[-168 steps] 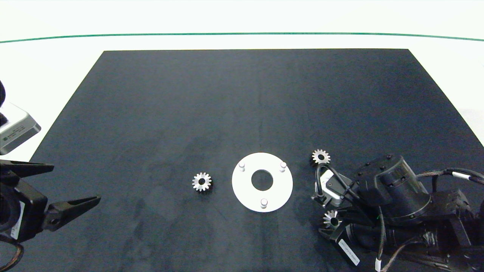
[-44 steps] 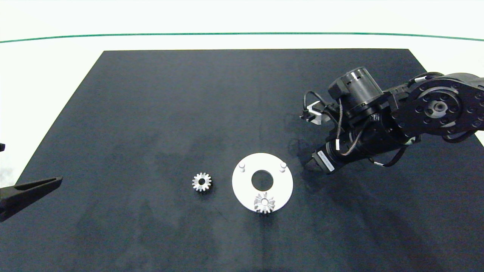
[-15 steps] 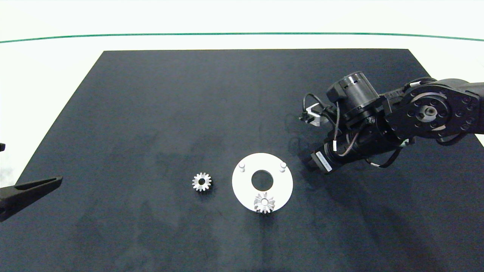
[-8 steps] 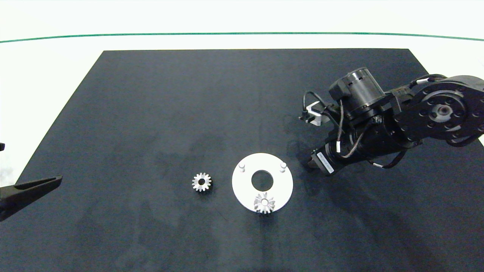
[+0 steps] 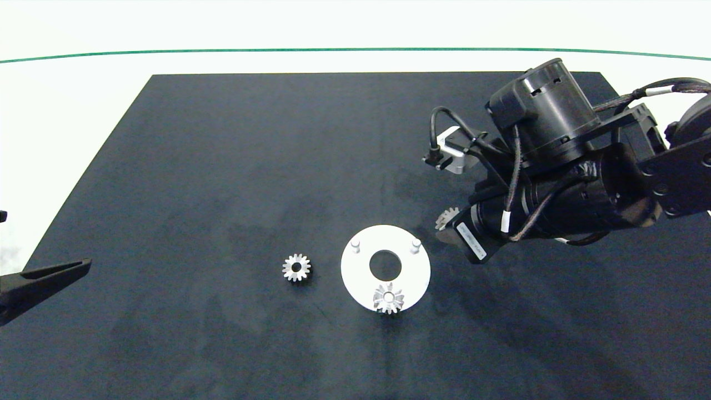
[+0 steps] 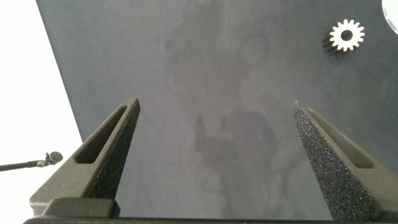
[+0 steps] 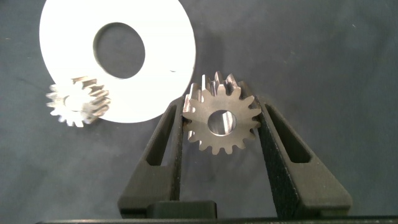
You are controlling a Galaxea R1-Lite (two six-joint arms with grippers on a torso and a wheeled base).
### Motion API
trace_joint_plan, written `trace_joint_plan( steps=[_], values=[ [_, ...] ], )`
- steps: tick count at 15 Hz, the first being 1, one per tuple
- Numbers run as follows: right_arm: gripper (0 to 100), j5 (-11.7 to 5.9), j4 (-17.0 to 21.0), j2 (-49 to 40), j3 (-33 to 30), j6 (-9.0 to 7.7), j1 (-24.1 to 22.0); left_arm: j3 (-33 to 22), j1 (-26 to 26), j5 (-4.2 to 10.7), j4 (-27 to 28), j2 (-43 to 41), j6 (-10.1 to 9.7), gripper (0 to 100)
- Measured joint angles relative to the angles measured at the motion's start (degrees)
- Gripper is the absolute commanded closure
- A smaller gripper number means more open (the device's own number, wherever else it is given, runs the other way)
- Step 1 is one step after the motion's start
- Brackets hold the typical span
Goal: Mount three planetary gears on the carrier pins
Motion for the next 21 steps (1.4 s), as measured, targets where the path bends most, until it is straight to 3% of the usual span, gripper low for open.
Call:
trace_joint_plan(
  steps=[9,21],
  values=[
    [93,0.05,-0.2,5.2,-2.1,0.5,2.3,-0.1,0.1,0.0,0.0,0.0,0.02,0],
    [93,0.05,-0.3,8.1,-3.9,0.6,1.8,-0.1,0.1,0.0,0.0,0.0,0.06,0]
  ],
)
